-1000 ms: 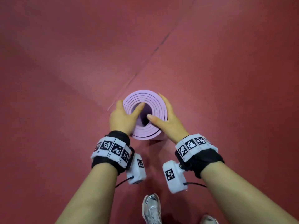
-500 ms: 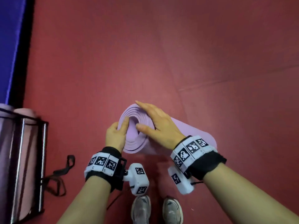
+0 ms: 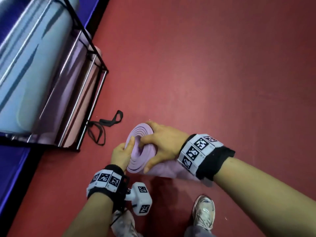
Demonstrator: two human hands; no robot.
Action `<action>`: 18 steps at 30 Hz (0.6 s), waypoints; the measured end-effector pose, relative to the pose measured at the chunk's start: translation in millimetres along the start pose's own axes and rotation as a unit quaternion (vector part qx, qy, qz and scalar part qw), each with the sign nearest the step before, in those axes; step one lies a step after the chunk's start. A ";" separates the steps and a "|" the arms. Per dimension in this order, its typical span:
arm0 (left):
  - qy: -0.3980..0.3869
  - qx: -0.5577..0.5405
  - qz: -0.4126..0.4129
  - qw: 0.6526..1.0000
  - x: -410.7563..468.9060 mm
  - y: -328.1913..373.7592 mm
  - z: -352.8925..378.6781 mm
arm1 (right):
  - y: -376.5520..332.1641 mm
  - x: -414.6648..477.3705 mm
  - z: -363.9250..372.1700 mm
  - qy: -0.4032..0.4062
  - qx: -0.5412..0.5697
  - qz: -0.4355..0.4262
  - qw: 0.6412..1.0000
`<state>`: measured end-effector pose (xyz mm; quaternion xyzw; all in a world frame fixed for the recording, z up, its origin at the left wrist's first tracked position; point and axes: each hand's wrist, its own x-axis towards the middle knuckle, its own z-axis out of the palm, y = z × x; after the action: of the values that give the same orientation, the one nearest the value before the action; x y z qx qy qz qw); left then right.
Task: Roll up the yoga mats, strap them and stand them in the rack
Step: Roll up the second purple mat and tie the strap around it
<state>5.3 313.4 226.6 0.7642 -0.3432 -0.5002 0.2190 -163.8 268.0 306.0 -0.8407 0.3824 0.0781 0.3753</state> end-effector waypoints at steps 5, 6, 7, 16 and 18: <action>-0.028 -0.014 -0.019 0.999 46.9 -52.7 -49.9 | -37.9 79.8 27.8 -0.035 -0.070 0.036 0.996; -0.048 -0.011 -0.020 0.999 55.3 -58.3 -52.8 | -40.4 86.7 31.0 -0.031 -0.089 0.041 0.995; -0.063 -0.008 -0.023 0.998 72.0 -67.9 -60.5 | -41.1 104.2 38.7 -0.019 -0.112 0.039 0.993; 0.002 -0.178 -0.051 0.983 227.2 -120.2 -69.8 | 14.0 232.3 83.0 0.099 -0.160 0.088 0.978; 0.045 -0.160 -0.014 0.986 270.2 -148.6 -64.8 | 33.0 261.0 95.2 0.102 -0.173 0.082 0.976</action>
<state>181.3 211.2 -13.9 0.7459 -0.2380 -0.5165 0.3468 9.4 167.2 110.7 -0.8624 0.4668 0.0872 0.1754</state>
